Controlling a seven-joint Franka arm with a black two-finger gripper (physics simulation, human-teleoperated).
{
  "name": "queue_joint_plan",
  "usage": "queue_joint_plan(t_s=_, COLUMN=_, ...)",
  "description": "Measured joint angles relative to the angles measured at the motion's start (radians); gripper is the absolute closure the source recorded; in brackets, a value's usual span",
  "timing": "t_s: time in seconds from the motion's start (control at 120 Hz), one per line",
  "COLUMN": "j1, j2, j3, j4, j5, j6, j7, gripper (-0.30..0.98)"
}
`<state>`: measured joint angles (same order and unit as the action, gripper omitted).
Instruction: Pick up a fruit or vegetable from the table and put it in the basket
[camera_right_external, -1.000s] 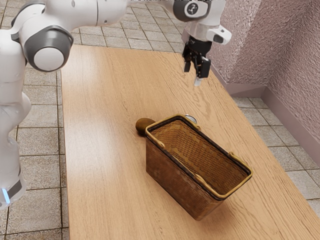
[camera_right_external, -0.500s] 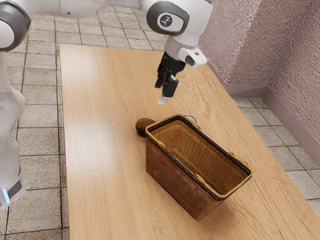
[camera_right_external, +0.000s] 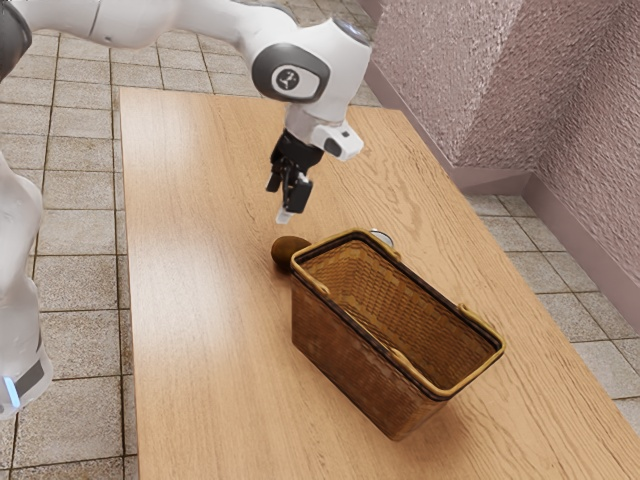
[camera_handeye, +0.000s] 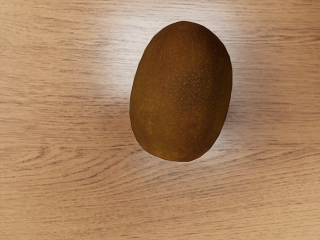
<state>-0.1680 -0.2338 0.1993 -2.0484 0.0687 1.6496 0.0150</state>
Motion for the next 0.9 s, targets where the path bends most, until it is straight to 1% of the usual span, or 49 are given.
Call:
queue_joint_plan(t_s=0.283, j1=0.001, j2=0.062, j3=-0.002, j4=-0.048, j5=-0.001, j6=0.079, j7=-0.007, gripper=0.00)
queue_joint_plan(t_s=0.367, j1=0.001, j2=0.095, j3=-0.003, j4=-0.031, j5=-0.002, j6=0.103, j7=-0.009, gripper=0.00)
queue_joint_plan(t_s=0.458, j1=0.003, j2=0.174, j3=-0.007, j4=0.028, j5=-0.006, j6=0.127, j7=-0.009, gripper=0.00)
queue_joint_plan(t_s=0.517, j1=-0.001, j2=0.200, j3=-0.009, j4=0.048, j5=-0.009, j6=0.137, j7=-0.009, gripper=0.00)
queue_joint_plan(t_s=0.9, j1=-0.022, j2=0.204, j3=-0.005, j4=0.042, j5=-0.014, j6=0.154, j7=-0.009, gripper=0.00)
